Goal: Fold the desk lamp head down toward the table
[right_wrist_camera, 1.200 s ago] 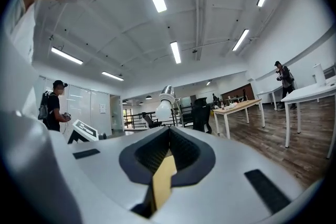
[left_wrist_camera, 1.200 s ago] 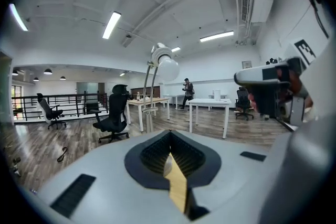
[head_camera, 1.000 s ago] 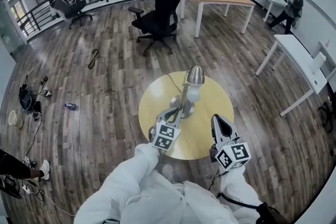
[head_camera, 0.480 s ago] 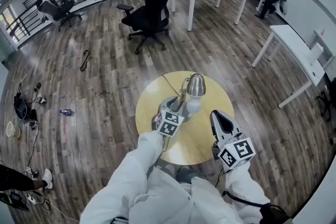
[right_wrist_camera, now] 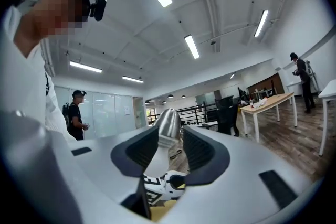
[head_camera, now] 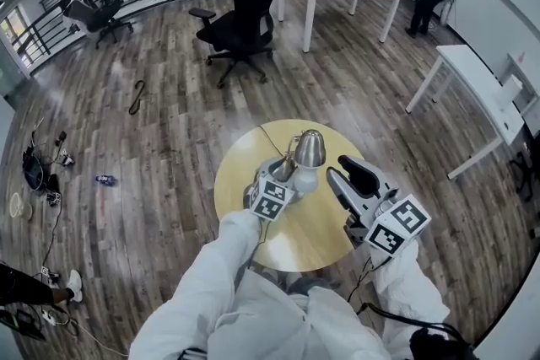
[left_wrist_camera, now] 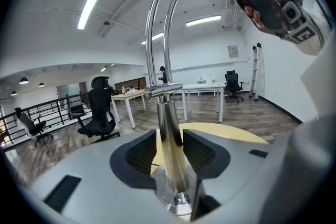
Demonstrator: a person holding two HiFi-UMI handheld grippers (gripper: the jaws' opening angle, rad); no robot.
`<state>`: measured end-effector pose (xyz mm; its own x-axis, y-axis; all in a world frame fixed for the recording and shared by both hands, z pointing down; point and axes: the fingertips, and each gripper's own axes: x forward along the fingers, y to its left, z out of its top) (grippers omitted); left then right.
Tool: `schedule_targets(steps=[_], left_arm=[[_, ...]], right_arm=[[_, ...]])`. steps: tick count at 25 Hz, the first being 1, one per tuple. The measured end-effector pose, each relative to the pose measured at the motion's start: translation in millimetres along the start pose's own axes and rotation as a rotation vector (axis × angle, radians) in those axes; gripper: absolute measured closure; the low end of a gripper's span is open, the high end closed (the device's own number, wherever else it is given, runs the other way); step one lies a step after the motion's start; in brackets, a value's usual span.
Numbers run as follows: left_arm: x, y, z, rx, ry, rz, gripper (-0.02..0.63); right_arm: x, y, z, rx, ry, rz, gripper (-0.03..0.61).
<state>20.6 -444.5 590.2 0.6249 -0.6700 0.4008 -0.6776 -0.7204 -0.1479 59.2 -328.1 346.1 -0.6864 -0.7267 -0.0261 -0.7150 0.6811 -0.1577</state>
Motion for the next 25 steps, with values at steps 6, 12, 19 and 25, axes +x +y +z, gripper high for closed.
schedule_targets(steps=[6,12,19,25], left_arm=[[8.2,0.5,0.1,-0.004,-0.013,-0.025,0.474],[11.4,-0.9,-2.3,0.001,-0.028,-0.069,0.477],[15.1,0.3,0.8,0.017,-0.042,-0.099,0.477],[13.9,-1.9,-2.7,0.014,-0.012,-0.132,0.477]], right_arm=[[36.3,2.6,18.4,0.025,0.109,0.168,0.388],[57.4,5.9,17.5,0.067,0.219,0.280,0.379],[64.0,5.0,16.5,0.088,0.286,0.356,0.373],[51.9,12.5,12.5,0.053,0.216,0.368,0.373]])
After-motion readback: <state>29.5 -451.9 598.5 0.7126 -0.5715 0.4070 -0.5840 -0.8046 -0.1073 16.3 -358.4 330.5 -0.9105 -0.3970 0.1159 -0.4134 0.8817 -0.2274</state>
